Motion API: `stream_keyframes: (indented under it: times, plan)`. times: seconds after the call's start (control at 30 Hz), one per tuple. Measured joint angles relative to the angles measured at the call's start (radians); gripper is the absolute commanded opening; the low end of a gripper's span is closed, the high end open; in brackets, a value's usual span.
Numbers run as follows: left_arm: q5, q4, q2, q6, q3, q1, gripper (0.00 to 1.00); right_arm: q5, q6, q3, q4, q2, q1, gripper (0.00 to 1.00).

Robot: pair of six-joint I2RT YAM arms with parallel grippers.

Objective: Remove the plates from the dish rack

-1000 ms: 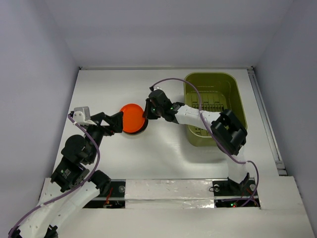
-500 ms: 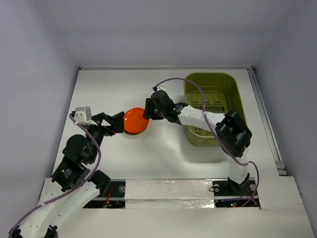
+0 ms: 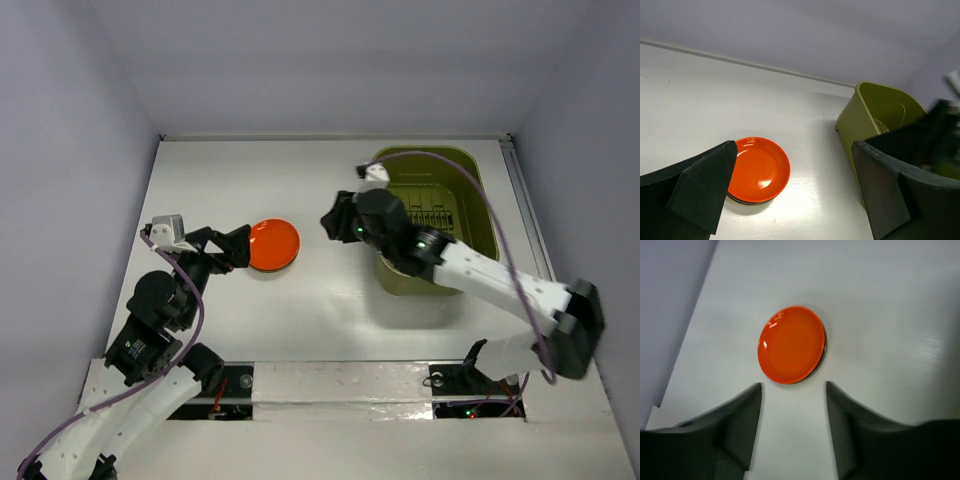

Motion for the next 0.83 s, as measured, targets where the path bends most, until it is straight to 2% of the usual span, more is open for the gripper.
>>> stream_keyframes:
  times: [0.03, 0.07, 0.23, 0.27, 0.33, 0.37, 0.43, 0.47, 0.53, 0.6, 0.83]
  plan:
    - [0.001, 0.000, 0.002, 0.000, 0.000, 0.000, 0.99, 0.026, -0.005, -0.033, 0.001, -0.074, 0.005, 0.22]
    - [0.002, 0.000, 0.006, 0.000, 0.000, 0.000, 0.99, 0.055, -0.016, -0.066, -0.002, -0.157, 0.008, 0.00]
    - [0.016, -0.006, 0.060, -0.001, 0.008, 0.000, 0.99, 0.193, -0.059, -0.181, -0.013, -0.626, 0.009, 0.00]
    - [0.026, -0.010, 0.072, -0.001, 0.014, 0.000, 0.99, 0.216, -0.067, -0.189, -0.011, -0.700, 0.009, 0.15]
    - [0.045, -0.020, 0.092, 0.000, 0.033, 0.000, 0.99, 0.271, -0.080, -0.207, -0.011, -0.873, 0.009, 0.37]
    - [0.055, -0.027, 0.099, 0.000, 0.048, 0.000, 0.99, 0.300, -0.090, -0.216, -0.011, -0.958, 0.009, 0.62]
    - [0.068, -0.035, 0.102, 0.000, 0.078, 0.000, 0.99, 0.371, -0.106, -0.237, -0.009, -1.102, 0.009, 0.80]
    - [0.072, -0.039, 0.101, 0.000, 0.094, 0.000, 0.99, 0.403, -0.113, -0.247, -0.014, -1.153, 0.007, 0.93]
    - [0.072, -0.046, 0.091, 0.004, 0.132, 0.000, 0.99, 0.474, -0.118, -0.261, -0.032, -1.229, 0.006, 0.99]
    - [0.070, -0.047, 0.073, 0.011, 0.166, 0.000, 0.99, 0.525, -0.122, -0.270, -0.058, -1.252, 0.005, 1.00]
    - [0.045, -0.053, 0.039, 0.028, 0.210, 0.000, 0.99, 0.578, -0.123, -0.290, -0.133, -1.155, 0.005, 1.00]
